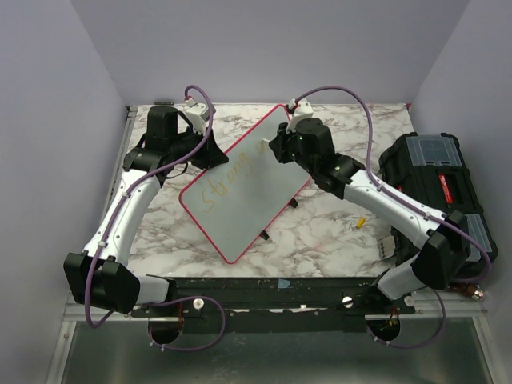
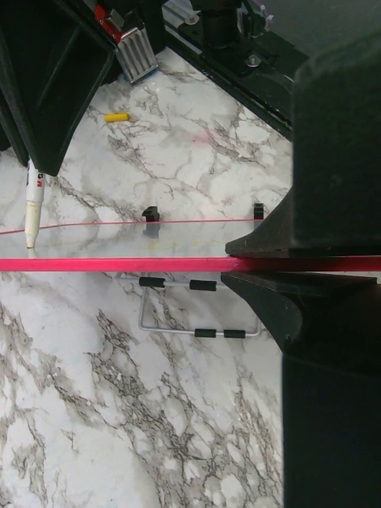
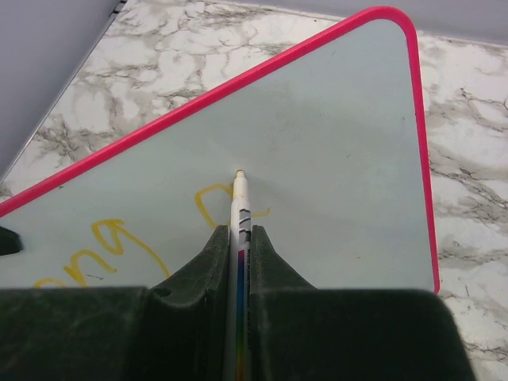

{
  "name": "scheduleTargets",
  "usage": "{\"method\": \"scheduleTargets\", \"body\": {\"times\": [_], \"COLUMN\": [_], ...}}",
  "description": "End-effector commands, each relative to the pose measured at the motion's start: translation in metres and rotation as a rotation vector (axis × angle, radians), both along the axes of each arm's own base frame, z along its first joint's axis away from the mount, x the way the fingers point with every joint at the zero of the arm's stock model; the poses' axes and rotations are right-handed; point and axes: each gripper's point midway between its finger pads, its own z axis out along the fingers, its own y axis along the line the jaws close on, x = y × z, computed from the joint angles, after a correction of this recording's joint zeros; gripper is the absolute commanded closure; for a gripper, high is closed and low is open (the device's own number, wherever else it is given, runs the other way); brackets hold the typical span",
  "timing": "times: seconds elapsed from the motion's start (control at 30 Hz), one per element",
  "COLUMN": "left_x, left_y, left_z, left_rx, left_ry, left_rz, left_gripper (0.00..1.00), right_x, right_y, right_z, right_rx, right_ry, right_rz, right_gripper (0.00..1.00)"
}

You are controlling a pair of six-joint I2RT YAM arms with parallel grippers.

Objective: Write a sentence on the whiteboard

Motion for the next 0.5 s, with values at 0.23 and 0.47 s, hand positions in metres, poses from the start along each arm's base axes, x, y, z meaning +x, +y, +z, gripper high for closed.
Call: {"method": "scheduleTargets", "body": {"times": [0.23,0.47], "left_x": [-0.009,-0.009], "left_y": [-0.003,-0.003], "left_z": [0.004,0.002], "left_rx": [0.015,0.016], "left_ry": [-0.051,-0.048], "left_rz": [-0.045,-0.044], "left_gripper": [1.00,1.00], "right_x": [0.019,0.026], "right_y": [-0.002,-0.009], "right_z": [0.011,0.013], "right_rx": [0.017,0.011], "right_ry": [-0.028,-0.033], "right_rz": [-0.017,-0.042], "right_gripper": [0.99,0.99]}}
